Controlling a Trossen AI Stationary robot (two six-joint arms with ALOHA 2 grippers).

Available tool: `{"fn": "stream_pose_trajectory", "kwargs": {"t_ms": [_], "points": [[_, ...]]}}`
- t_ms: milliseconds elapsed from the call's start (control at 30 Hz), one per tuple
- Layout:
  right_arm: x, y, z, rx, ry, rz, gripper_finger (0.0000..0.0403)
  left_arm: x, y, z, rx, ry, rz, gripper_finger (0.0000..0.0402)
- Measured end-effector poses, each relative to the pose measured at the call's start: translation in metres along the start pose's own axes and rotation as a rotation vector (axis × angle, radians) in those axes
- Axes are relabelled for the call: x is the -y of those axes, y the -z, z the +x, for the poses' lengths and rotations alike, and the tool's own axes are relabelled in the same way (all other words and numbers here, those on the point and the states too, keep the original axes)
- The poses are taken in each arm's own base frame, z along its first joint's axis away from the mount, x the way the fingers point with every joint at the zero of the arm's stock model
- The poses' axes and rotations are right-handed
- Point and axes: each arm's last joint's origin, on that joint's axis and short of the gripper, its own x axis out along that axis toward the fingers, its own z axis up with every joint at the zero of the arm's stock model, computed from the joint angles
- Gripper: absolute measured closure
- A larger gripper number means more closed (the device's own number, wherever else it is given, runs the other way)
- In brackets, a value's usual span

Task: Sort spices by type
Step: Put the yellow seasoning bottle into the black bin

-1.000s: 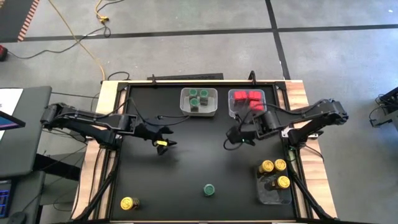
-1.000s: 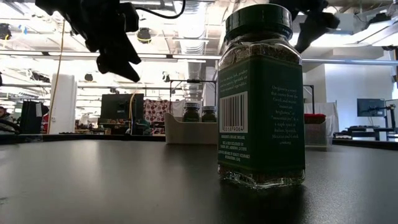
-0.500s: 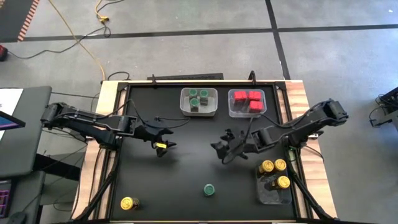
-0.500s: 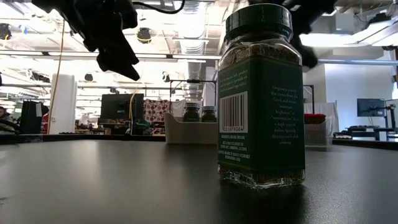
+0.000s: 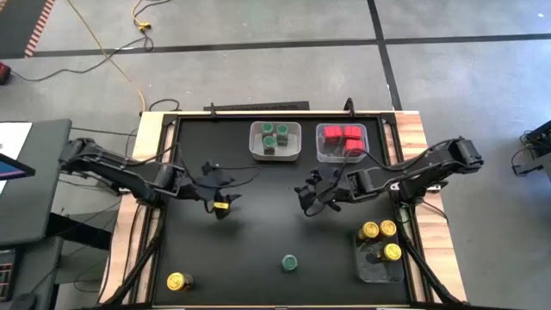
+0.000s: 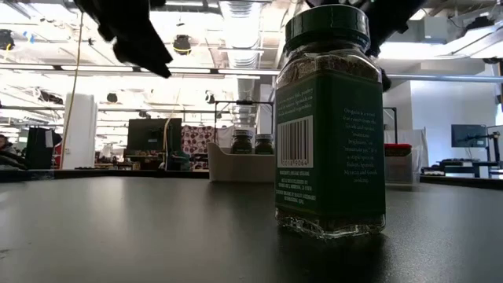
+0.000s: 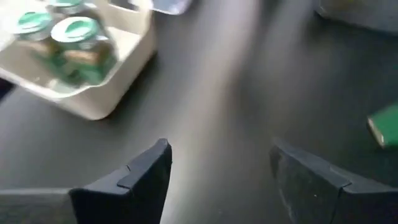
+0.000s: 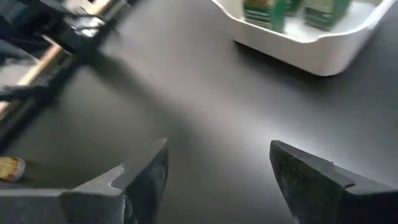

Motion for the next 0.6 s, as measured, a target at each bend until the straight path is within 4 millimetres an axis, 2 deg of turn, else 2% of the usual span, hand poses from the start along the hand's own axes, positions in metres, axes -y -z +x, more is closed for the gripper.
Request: {"fn": "stream_pose_trajectory", "kwargs": {"t_ms": [133, 267, 467, 600], "points": [[0.010, -0.004, -0.016, -0.033, 0.047, -0.081, 0.0101, 0.001, -0.008, -0.014, -0.020, -0.048, -0.148, 0.0159], [0.025, -0.012, -0.044, -0.070, 0.088, -0.151, 0.0101, 0.009, -0.009, -0.017, -0.050, -0.047, -0.251, 0.0165], [0.050, -0.018, -0.089, -0.117, 0.114, -0.241, 0.0101, 0.038, -0.021, -0.003, -0.088, -0.107, -0.343, 0.0170], [0.065, -0.016, -0.107, -0.118, 0.081, -0.298, 0.0101, 0.057, -0.031, 0.012, -0.152, -0.187, -0.424, 0.0171]]}}
